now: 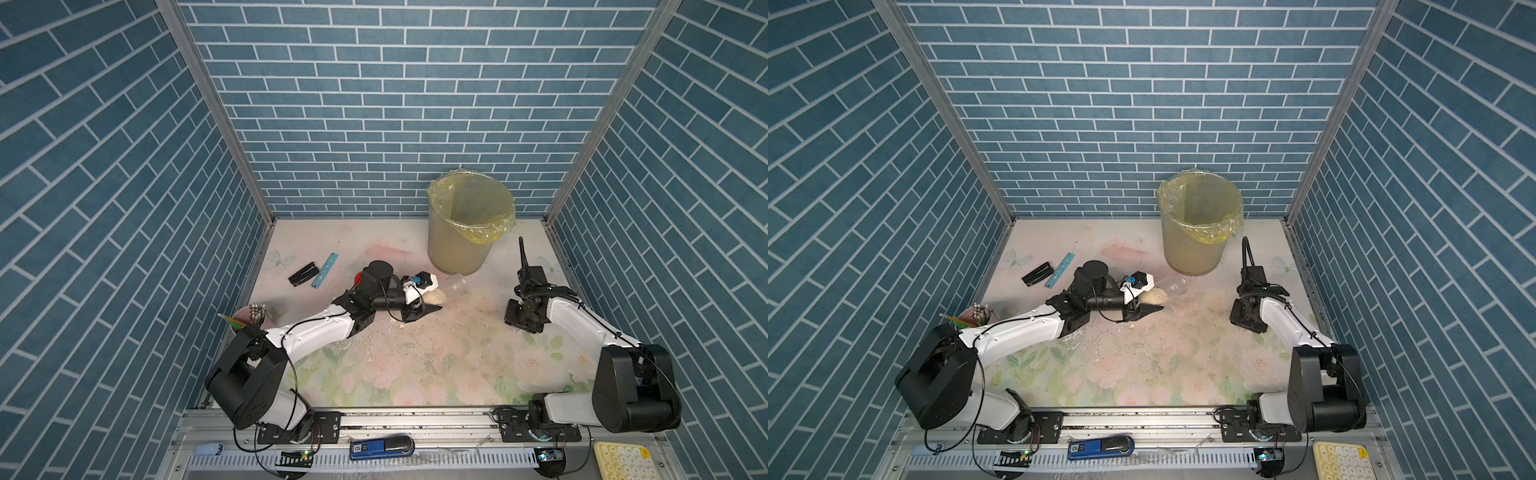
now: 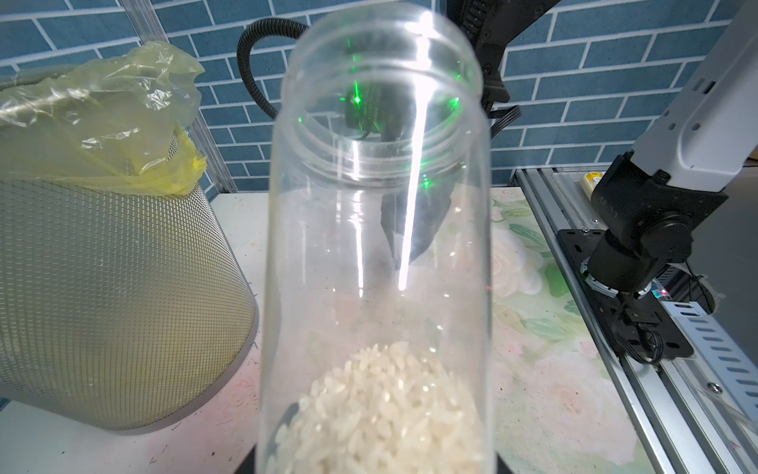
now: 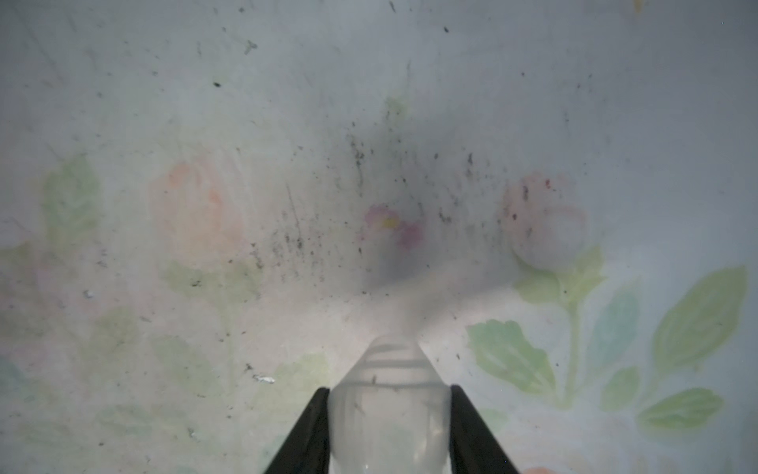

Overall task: Empty moldy rice from jars
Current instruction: Place the lid at the center of the board.

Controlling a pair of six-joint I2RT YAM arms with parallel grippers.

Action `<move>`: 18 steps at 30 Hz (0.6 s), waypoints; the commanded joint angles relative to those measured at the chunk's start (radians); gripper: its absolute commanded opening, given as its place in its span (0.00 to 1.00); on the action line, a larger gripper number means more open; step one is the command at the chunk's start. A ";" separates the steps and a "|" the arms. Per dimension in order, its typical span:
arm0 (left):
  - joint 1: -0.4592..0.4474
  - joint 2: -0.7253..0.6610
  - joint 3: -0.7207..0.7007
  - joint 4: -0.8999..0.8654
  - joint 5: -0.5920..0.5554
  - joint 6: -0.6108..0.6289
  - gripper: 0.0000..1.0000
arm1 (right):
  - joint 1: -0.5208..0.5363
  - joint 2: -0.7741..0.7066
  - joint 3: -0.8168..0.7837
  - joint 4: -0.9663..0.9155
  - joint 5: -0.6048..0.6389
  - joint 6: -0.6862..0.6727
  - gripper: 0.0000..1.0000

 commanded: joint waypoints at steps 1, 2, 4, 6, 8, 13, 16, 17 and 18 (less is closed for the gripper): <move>-0.002 -0.011 0.000 0.025 -0.002 0.000 0.00 | -0.011 0.024 0.003 -0.013 0.060 0.053 0.00; -0.004 -0.011 -0.001 0.024 -0.003 0.001 0.00 | -0.011 0.032 0.003 -0.012 0.060 0.055 0.00; -0.003 -0.013 0.001 0.018 -0.005 0.004 0.00 | -0.011 0.046 0.001 -0.008 0.054 0.057 0.00; -0.004 -0.013 0.003 0.017 -0.007 0.004 0.00 | -0.013 0.058 -0.003 -0.001 0.054 0.056 0.00; -0.004 -0.015 0.002 0.016 -0.009 0.004 0.00 | -0.017 0.069 -0.011 0.012 0.053 0.052 0.00; -0.004 -0.022 0.002 0.011 -0.019 0.006 0.00 | -0.025 0.098 -0.039 0.053 0.031 0.054 0.03; -0.004 -0.028 0.001 0.010 -0.023 0.005 0.00 | -0.029 0.110 -0.050 0.066 0.014 0.059 0.10; -0.004 -0.028 -0.001 0.010 -0.023 0.005 0.00 | -0.029 0.112 -0.051 0.070 0.010 0.058 0.13; -0.004 -0.028 -0.001 0.009 -0.025 0.005 0.00 | -0.032 0.113 -0.055 0.072 0.007 0.058 0.16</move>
